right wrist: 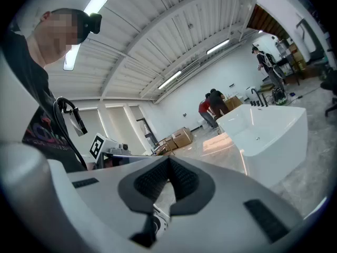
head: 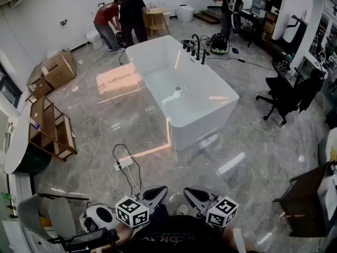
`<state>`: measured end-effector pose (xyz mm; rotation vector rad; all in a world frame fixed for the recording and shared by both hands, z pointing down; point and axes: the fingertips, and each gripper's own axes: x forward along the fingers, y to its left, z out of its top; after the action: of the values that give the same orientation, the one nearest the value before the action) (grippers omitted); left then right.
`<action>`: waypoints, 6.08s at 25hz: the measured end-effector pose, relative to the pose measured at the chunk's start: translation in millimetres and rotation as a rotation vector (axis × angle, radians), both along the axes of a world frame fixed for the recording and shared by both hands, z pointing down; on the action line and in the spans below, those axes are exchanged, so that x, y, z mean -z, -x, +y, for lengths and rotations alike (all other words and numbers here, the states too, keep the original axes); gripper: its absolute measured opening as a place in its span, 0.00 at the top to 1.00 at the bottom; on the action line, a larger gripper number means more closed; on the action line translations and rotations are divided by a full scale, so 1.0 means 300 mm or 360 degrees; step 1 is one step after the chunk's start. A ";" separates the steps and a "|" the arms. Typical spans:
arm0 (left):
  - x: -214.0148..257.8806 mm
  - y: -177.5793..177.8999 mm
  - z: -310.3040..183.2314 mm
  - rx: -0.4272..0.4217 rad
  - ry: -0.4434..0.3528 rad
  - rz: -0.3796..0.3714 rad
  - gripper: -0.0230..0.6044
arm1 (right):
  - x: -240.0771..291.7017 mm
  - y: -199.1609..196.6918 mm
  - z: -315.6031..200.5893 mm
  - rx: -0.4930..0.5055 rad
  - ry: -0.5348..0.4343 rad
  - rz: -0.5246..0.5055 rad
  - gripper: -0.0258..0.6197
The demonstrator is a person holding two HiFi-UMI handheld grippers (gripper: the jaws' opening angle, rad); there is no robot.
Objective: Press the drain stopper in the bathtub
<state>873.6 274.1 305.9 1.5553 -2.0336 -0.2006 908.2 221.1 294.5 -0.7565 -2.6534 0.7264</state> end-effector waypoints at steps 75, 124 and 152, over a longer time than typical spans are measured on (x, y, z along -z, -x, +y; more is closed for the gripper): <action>0.048 1.069 0.445 0.0599 -0.0036 0.0047 0.95 | 0.071 1.191 0.344 0.0443 0.0087 -0.0012 0.94; 0.068 2.529 0.069 -0.0053 0.0000 0.0091 0.95 | 0.048 2.479 -0.037 -0.0320 0.0217 0.0059 0.94; 0.034 2.933 -0.057 -0.0152 0.0101 0.0102 0.95 | 0.023 2.905 -0.158 -0.0346 0.0257 0.0069 0.94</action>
<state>-6.2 257.1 295.6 1.5825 -1.8937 -0.1457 36.9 173.6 287.7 -0.4876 -2.6885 1.0113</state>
